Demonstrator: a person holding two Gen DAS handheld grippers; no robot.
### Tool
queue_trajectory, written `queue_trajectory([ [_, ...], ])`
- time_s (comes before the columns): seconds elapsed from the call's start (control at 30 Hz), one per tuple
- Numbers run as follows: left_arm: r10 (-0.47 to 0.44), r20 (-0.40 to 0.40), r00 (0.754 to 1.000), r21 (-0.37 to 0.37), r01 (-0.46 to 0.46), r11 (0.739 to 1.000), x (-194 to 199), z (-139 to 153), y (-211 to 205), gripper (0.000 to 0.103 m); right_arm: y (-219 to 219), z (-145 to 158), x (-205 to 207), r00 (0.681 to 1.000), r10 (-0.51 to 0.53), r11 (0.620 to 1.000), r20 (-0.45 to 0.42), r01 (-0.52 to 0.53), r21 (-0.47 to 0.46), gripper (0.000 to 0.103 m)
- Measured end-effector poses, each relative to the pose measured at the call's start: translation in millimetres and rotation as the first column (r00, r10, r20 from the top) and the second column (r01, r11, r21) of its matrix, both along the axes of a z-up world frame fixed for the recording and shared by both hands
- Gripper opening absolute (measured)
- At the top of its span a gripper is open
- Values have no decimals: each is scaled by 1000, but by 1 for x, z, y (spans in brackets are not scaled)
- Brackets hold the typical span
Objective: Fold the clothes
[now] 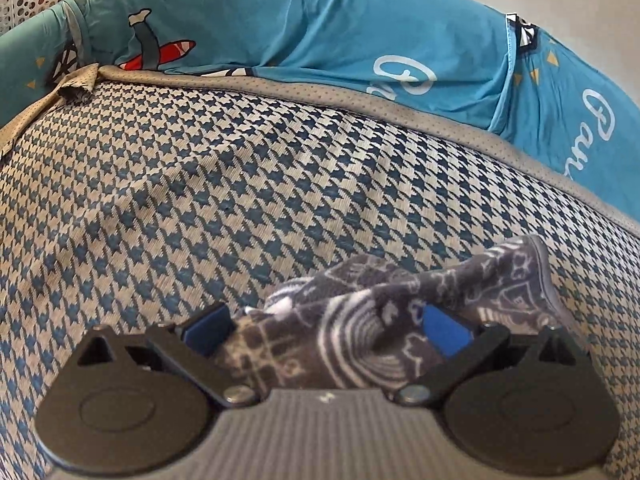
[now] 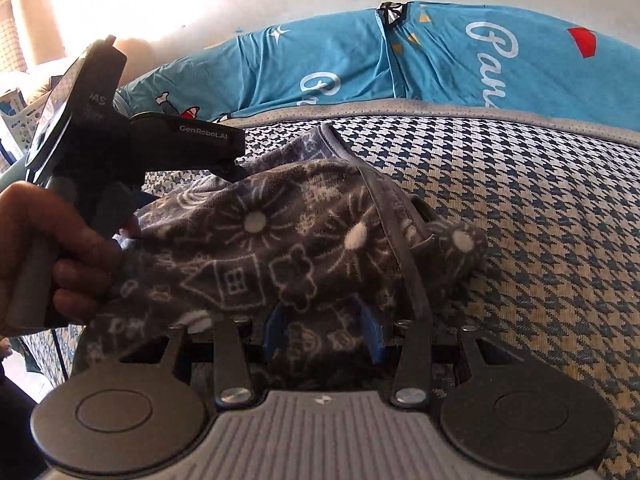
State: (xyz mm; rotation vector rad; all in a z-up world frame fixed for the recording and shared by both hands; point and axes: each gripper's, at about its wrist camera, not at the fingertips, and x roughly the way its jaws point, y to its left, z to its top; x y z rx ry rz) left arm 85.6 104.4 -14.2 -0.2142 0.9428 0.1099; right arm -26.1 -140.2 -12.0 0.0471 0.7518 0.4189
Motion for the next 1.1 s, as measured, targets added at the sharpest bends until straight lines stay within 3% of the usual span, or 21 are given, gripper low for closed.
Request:
queue_trajectory([
  [0.1,1,25,1000,-29,-1,1000,-5,3,4,103,0,1,-3,1000,-12,1000,15,12,18,42],
  [0.3,23,132,991,-212,5,977,-30,22,28,103,-1,11,-14,996,2,997,85,-9,82,42],
  [0.47,8,176,984,-216,31,976,-60,38,46,103,-10,15,-18,996,12,990,88,-24,142,43],
  [0.67,-47,169,984,-154,74,985,-91,40,64,103,-30,19,-16,997,-10,983,72,-3,182,45],
  [0.73,-58,154,986,-163,83,983,-97,37,71,103,-38,19,-13,998,-21,982,59,9,191,47],
  [1.0,-88,88,992,-278,109,954,-107,20,89,103,-67,10,18,997,-20,980,-70,34,194,54],
  [1.1,-82,57,995,-334,97,938,-103,12,91,103,-75,1,35,989,1,968,-145,36,250,55],
])
